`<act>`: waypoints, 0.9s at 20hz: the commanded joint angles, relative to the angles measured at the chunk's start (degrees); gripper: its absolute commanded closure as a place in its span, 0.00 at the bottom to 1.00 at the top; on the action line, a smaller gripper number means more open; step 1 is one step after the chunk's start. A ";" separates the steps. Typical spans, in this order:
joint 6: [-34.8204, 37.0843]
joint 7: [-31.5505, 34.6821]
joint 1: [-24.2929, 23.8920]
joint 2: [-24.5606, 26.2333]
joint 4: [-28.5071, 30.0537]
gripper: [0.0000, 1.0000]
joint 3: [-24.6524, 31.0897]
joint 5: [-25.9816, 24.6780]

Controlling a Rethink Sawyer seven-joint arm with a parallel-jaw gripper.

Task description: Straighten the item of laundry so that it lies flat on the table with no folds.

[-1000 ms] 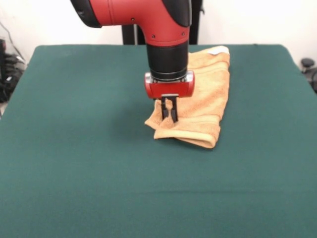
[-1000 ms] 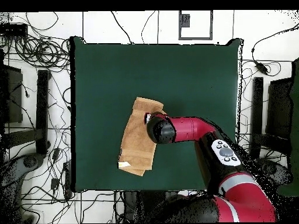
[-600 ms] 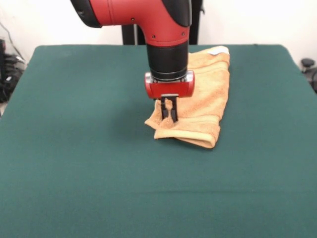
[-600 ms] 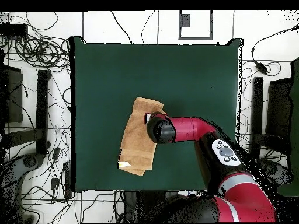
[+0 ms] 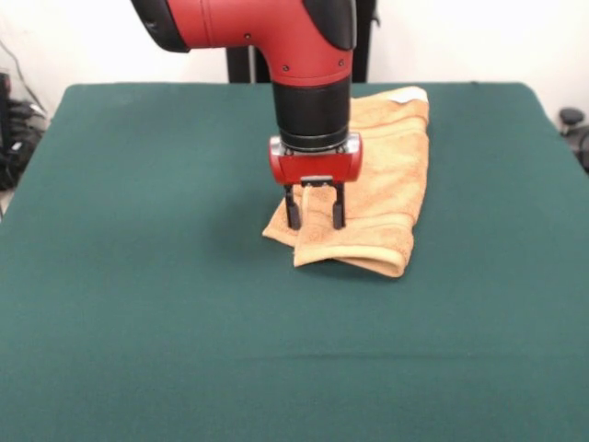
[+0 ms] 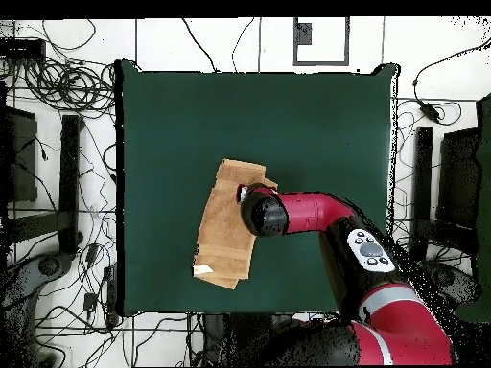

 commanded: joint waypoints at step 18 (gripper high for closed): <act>-1.24 -0.31 1.76 1.57 -3.24 0.00 4.06 -2.22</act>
